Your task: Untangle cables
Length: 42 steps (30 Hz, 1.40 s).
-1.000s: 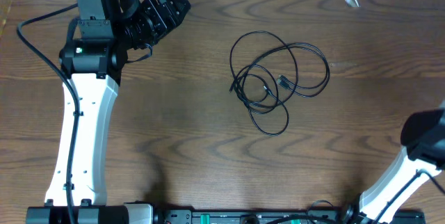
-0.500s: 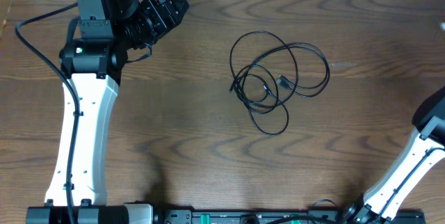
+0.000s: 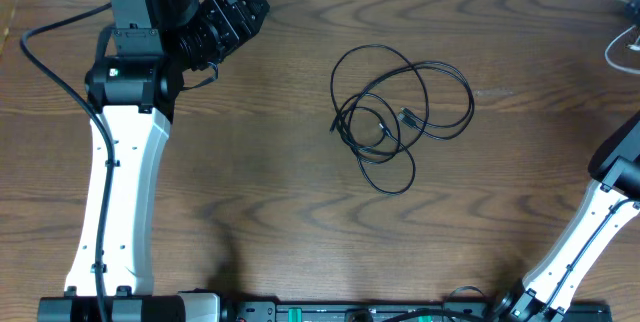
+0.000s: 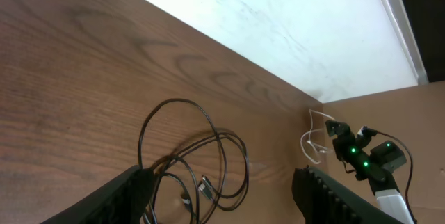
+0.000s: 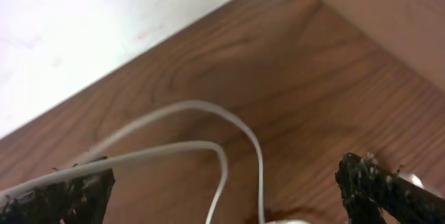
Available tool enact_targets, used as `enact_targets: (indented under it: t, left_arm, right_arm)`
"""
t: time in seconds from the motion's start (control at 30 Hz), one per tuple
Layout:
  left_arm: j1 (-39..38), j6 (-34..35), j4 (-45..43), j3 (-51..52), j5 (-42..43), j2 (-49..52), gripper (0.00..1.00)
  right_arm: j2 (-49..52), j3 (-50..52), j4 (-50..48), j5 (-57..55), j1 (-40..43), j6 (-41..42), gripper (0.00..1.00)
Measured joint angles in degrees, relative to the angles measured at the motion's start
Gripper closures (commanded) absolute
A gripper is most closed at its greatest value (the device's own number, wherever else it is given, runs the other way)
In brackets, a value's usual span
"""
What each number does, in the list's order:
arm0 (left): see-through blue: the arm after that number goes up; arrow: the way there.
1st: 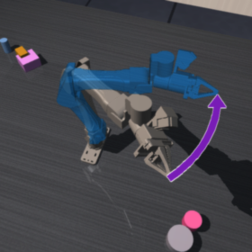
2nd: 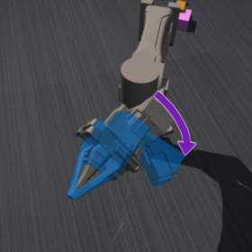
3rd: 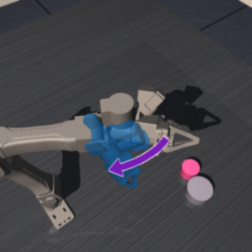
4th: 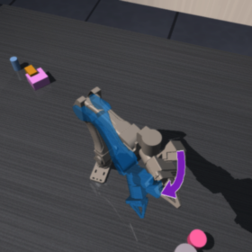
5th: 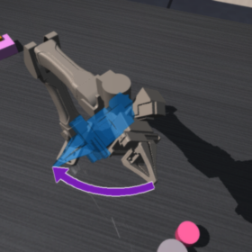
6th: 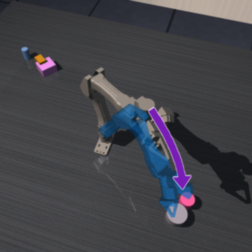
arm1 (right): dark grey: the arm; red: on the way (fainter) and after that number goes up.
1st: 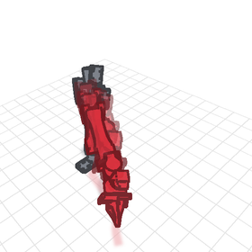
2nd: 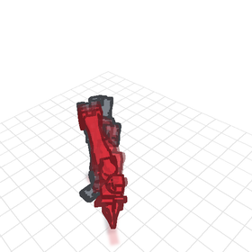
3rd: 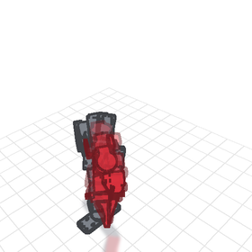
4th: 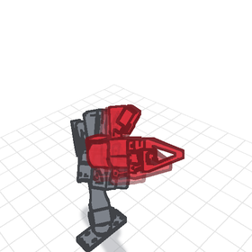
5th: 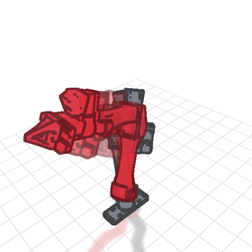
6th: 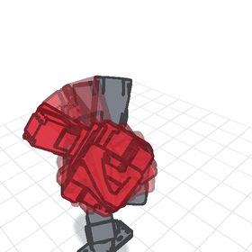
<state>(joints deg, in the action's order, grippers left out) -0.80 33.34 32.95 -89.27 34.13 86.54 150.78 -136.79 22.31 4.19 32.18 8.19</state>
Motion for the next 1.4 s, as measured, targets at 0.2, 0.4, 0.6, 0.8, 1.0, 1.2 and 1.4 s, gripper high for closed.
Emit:
enact_targets:
  t: [0.2, 0.4, 0.6, 0.8, 1.0, 1.2, 1.4]
  left_arm:
    - [0.0, -0.17, 0.04, 0.0, 0.0, 0.0, 0.3]
    - [0.0, -0.17, 0.09, 0.0, 0.0, 0.0, 0.3]
    - [0.0, -0.17, 0.07, 0.0, 0.0, 0.0, 0.3]
    - [0.0, -0.2, 0.87, 0.0, 0.0, 0.0, 0.3]
    - [-0.28, -2.19, 2.73, 0.0, -0.02, 0.0, 0.3]
    - [-3.26, -7.06, 2.89, 0.0, -0.55, 0.0, 0.3]
    - [-7.06, -11.17, 4.17, 0.0, -4.04, 0.0, 0.3]
  right_arm:
    - [-1.62, 0.0, 2.86, 2.29, 0.0, -1.57, 0.01]
    - [-8.0, 0.02, 6.69, 6.27, 0.0, -6.69, 0.01]
    - [-16.85, -0.13, 9.81, 8.33, 0.0, -10.12, 0.01]
    - [-19.06, -0.9, 14.84, 6.32, 0.02, -5.66, 0.01]
    - [-18.93, -0.63, 20.96, 10.27, -0.07, -4.24, 0.01]
    - [-18.93, -0.61, 29.2, 17.59, -0.15, -4.46, 0.01]
    - [-18.93, -0.61, 37.77, 23.98, -1.6, -8.04, 0.05]
